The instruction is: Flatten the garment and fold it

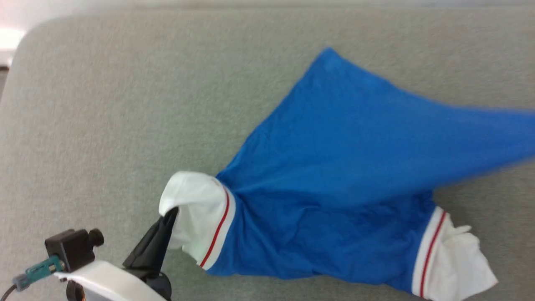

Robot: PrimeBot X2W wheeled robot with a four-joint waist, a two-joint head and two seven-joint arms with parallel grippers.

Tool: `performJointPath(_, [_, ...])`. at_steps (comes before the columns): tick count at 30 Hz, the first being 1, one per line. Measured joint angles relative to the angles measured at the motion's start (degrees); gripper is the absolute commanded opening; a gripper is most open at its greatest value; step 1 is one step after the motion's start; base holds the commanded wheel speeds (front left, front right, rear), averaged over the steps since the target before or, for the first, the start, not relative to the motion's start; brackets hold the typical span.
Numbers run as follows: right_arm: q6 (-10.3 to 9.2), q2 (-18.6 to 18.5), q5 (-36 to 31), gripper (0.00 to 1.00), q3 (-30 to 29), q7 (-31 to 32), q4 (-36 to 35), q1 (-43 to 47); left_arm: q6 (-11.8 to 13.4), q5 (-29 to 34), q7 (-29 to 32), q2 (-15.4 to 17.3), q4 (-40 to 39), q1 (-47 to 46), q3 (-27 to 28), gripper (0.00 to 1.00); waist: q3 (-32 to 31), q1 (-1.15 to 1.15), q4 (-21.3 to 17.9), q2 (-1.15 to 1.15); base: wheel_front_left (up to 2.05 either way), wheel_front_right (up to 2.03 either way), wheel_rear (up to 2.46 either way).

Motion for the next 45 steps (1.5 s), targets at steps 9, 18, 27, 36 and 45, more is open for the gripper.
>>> performJointPath(9, [0.00, 10.5, 3.4, 0.00, -6.6, 0.3, -8.7, 23.6, 1.2, -0.4, 0.5, 0.6, -2.0, 3.8, 0.5, 0.00, -5.5, 0.00, -3.9, 0.00, 0.00, 0.00, 0.00])
performJointPath(18, [0.01, 11.6, -7.2, 0.00, 3.2, -18.2, 8.6, 30.8, 2.1, -0.6, 1.6, 1.3, -3.1, 4.9, 0.4, 0.00, -7.7, 0.01, -5.0, 0.00, 0.00, 0.00, 0.00])
performJointPath(27, [0.08, 12.1, -10.4, 0.34, 6.0, -31.6, 28.0, 24.0, 2.6, -0.4, 2.4, 1.5, -3.3, 4.6, -0.7, 0.00, -7.6, 0.01, -5.1, 0.00, 0.00, 0.00, 0.00])
performJointPath(36, [0.00, 8.4, -3.2, 1.00, 5.4, -21.5, 11.9, 24.7, 2.6, -0.2, 2.3, 1.2, -3.6, 4.6, -1.1, 0.00, -7.3, 0.02, -4.8, 0.00, 0.00, 0.00, 0.00])
performJointPath(45, [0.00, 0.6, -2.7, 1.00, 6.8, -8.9, -8.6, 11.6, 2.1, -0.2, 1.3, 1.1, -4.2, 2.4, -1.3, 0.00, -4.1, 0.02, -3.7, 0.00, 0.00, 0.00, 0.00])
